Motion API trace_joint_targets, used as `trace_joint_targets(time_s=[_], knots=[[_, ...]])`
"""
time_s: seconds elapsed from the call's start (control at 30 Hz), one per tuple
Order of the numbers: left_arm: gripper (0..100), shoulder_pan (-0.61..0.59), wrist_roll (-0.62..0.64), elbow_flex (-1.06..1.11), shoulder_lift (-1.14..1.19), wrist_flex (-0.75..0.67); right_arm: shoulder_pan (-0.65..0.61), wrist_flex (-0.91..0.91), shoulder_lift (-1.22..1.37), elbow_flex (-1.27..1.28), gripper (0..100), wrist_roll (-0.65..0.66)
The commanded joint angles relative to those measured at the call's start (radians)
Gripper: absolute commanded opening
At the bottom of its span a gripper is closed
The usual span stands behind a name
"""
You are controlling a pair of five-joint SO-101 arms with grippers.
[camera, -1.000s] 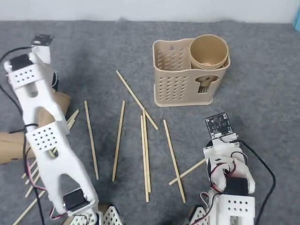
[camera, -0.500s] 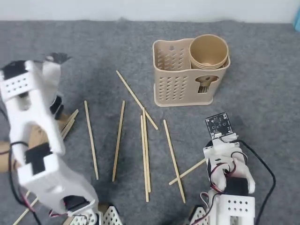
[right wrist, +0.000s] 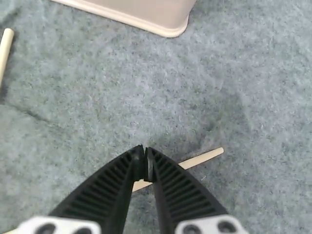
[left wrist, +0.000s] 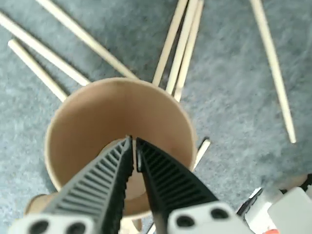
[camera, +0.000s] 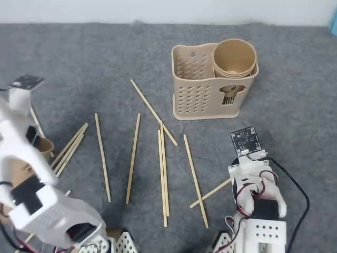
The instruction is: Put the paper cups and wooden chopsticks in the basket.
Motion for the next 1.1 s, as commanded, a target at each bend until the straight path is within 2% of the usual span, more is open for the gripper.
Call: trace_joint_targets(time_s=[0.0,0.17,0.4,0.47,0.63,0.73,0.83,0.9,0.97,1.07], knots=[[1,-0.049,-0.014,-0.002,-0.06,0.032,-0.007,0.01,-0.01,-0.009,0.9,0.018],[1,-0.087,-0.012,0.021,-0.037,0.014,-0.007,0.01,-0.01,-0.009,0.9,0.018],[1,-0.074,-0.008,0.068,0.098,-0.176,-0.007,0.01,-0.01,-0.009,0.9,0.018],[1,-0.052,0.029,0.068,0.132,-0.256,-0.007,0.01,-0.01,-0.009,0.9,0.018],[5,-0.005,0.203,0.07,0.221,-0.582,-0.007,0.01,-0.01,-0.009,0.9,0.018],[10,0.02,0.358,0.076,0.321,-0.89,-0.007,0.01,-0.01,-0.009,0.9,0.018],[11,0.051,0.529,0.07,0.479,-1.264,-0.007,0.01,-0.008,-0.009,0.9,0.018],[11,0.061,0.601,0.067,0.566,-1.43,-0.007,0.01,-0.008,-0.009,0.9,0.018],[11,0.071,0.621,0.058,0.578,-1.415,-0.007,0.01,-0.008,-0.009,0.9,0.017],[11,0.08,0.624,0.033,0.554,-1.301,-0.007,0.008,-0.008,-0.009,0.9,0.017]])
